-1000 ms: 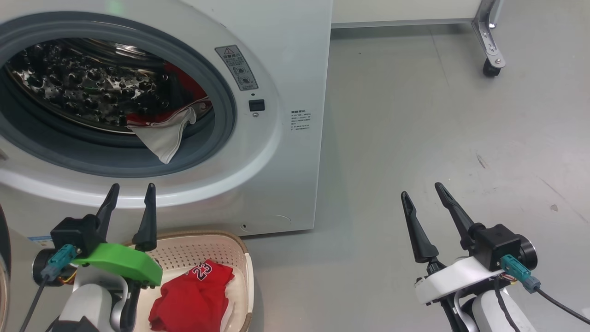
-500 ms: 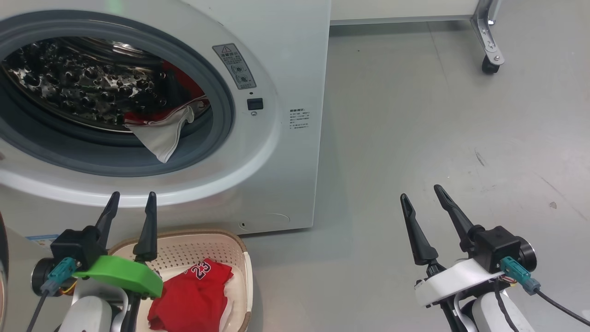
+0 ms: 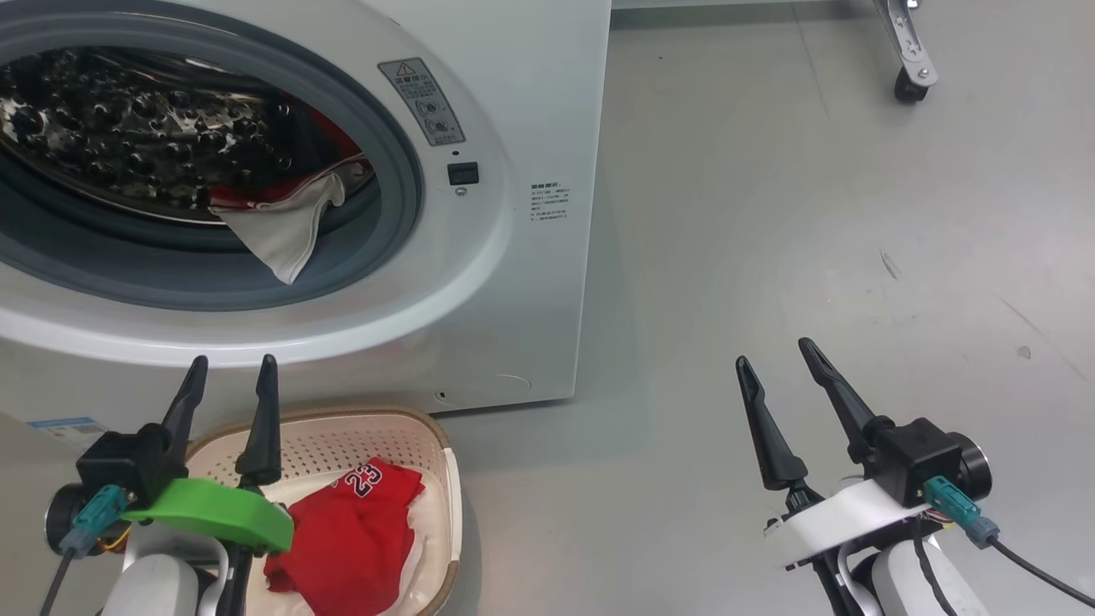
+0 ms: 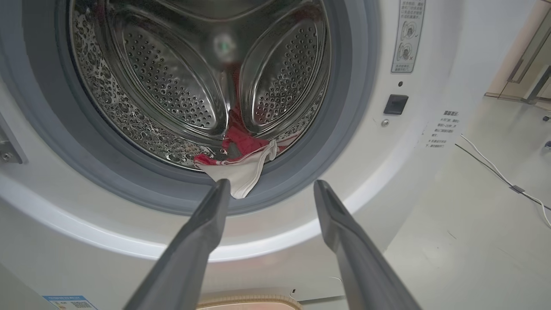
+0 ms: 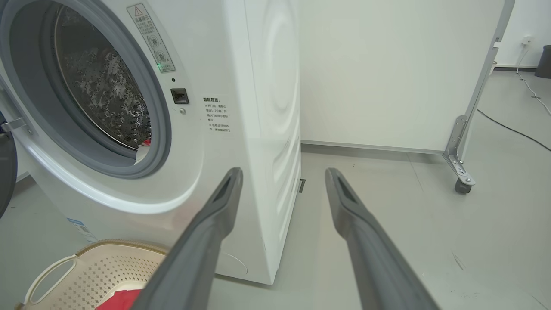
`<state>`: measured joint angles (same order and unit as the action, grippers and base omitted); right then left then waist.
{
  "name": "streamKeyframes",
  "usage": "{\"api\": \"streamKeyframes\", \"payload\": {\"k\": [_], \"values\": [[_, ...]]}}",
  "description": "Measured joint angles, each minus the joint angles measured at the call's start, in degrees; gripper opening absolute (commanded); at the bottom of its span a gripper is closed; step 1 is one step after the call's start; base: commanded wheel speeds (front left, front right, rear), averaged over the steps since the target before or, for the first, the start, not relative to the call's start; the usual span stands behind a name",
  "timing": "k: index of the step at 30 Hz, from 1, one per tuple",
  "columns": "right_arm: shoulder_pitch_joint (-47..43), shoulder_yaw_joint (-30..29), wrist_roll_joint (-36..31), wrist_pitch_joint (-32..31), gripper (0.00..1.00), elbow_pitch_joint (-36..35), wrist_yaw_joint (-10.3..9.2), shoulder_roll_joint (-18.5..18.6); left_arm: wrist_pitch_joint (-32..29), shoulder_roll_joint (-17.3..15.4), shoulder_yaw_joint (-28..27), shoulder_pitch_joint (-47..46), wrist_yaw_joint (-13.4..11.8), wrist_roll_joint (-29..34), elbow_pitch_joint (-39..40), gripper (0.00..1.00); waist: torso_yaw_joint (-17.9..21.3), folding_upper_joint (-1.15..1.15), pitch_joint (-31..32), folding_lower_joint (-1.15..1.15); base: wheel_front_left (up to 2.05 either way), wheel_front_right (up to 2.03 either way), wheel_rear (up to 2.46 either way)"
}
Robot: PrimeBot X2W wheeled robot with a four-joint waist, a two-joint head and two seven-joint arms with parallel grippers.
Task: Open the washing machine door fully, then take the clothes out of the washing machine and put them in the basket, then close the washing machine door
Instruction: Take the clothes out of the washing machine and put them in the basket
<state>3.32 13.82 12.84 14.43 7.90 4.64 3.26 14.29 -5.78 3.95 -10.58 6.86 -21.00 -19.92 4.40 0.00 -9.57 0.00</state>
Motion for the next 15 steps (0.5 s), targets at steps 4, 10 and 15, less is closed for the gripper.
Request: {"api": "streamKeyframes", "payload": {"k": [4, 10, 15], "values": [[0.0, 0.6, -0.3, 0.0, 1.0, -0.4, 0.01, 0.0, -0.5, -0.6, -0.4, -0.4, -0.1, 0.0, 0.2, 1.0, 0.4, 0.0, -2.0, 0.0, 0.0, 0.0, 0.0], [0.9, 1.5, -0.3, 0.0, 1.0, -1.0, 0.02, -0.1, -3.8, -3.0, -1.6, -4.7, -1.4, 0.0, 0.7, 1.0, 1.6, 0.0, -5.8, 0.0, 0.0, 0.0, 0.0], [2.6, 2.1, -0.3, 0.0, 1.0, -1.7, 0.34, -0.2, -7.7, -5.6, -2.2, -9.8, -2.0, 1.0, 0.9, 1.0, 3.1, 0.0, -9.3, 0.0, 0.0, 0.0, 0.0]]}}
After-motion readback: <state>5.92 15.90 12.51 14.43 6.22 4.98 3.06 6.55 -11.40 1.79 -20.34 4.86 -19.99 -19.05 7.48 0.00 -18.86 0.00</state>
